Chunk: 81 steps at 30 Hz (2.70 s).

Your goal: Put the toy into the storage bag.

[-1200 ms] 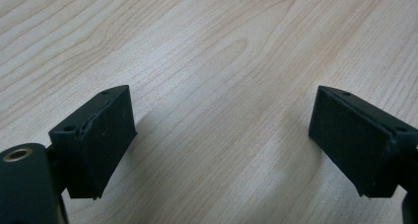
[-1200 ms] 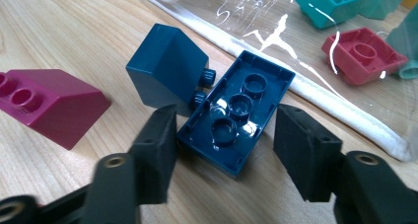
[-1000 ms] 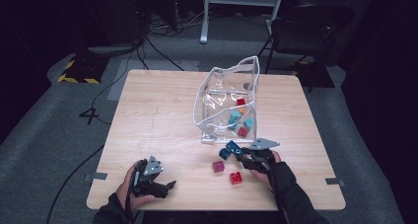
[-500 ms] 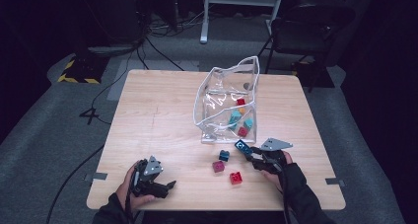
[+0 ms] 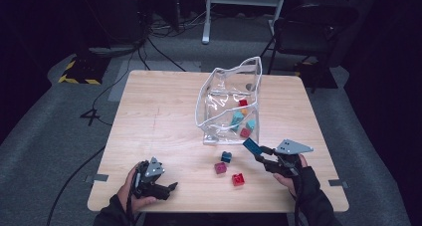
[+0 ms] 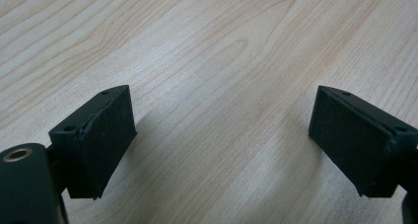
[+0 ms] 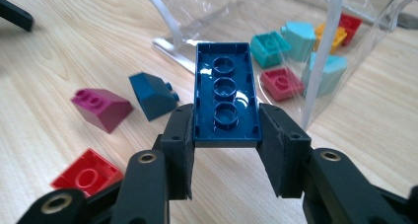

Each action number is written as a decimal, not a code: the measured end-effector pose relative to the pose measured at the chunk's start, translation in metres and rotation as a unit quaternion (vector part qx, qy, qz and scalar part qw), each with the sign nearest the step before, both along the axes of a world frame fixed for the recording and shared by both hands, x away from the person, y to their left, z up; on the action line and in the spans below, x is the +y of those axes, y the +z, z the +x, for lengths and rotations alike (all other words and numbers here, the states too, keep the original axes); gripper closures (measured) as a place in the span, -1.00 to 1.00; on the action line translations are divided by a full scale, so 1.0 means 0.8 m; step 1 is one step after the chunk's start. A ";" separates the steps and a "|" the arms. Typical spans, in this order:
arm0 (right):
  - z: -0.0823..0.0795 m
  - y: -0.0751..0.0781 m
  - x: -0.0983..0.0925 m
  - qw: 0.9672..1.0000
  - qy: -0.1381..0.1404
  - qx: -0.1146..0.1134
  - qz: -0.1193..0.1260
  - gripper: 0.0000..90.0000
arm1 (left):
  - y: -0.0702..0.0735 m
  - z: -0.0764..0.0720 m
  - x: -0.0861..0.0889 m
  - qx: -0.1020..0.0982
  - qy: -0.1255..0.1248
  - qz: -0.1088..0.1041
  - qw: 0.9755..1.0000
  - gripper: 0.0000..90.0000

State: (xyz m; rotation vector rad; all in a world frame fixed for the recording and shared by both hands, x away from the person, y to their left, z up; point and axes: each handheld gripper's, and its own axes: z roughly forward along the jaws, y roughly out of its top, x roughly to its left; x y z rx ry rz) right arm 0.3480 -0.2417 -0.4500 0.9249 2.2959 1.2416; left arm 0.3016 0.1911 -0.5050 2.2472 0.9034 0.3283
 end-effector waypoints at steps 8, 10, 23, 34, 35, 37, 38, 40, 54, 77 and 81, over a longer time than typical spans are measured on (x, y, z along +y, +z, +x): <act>-0.009 0.021 -0.003 1.000 0.001 -0.018 0.014 0.32 | 0.000 0.000 0.000 0.000 0.000 0.000 1.000 -0.76; -0.011 0.026 -0.004 1.000 0.000 -0.020 0.015 0.32 | 0.000 0.000 0.000 0.000 0.000 0.000 1.000 -0.76; -0.015 0.064 -0.008 0.999 -0.003 -0.043 0.017 0.32 | 0.000 0.000 0.000 0.000 0.000 0.000 1.000 -0.76; -0.015 0.101 -0.013 0.998 -0.002 -0.068 0.014 0.32 | 0.000 0.000 0.000 0.000 0.000 0.000 1.000 -0.76; -0.015 0.104 -0.013 0.997 -0.003 -0.070 0.014 0.32 | 0.000 0.000 0.000 0.000 0.000 0.000 1.000 -0.76; -0.015 0.109 -0.014 0.997 -0.002 -0.072 0.016 0.32 | 0.000 0.000 0.000 0.000 0.000 0.000 1.000 -0.76; -0.016 0.111 -0.014 0.997 -0.002 -0.074 0.017 0.32 | 0.000 0.000 0.000 0.000 0.000 0.000 1.000 -0.76; -0.016 0.116 -0.014 0.997 -0.004 -0.079 0.015 0.32 | 0.000 0.000 0.000 0.000 0.000 0.000 1.000 -0.76; 0.013 0.161 -0.010 0.994 -0.020 -0.100 0.034 0.32 | 0.000 0.000 0.000 0.000 -0.001 0.002 1.000 -0.77; 0.061 0.190 0.038 0.993 -0.034 -0.111 0.012 0.32 | 0.000 0.000 0.000 0.000 -0.001 0.002 1.000 -0.76; 0.067 0.192 0.048 0.993 -0.033 -0.111 0.006 0.32 | 0.000 0.000 0.000 0.000 -0.001 0.002 1.000 -0.76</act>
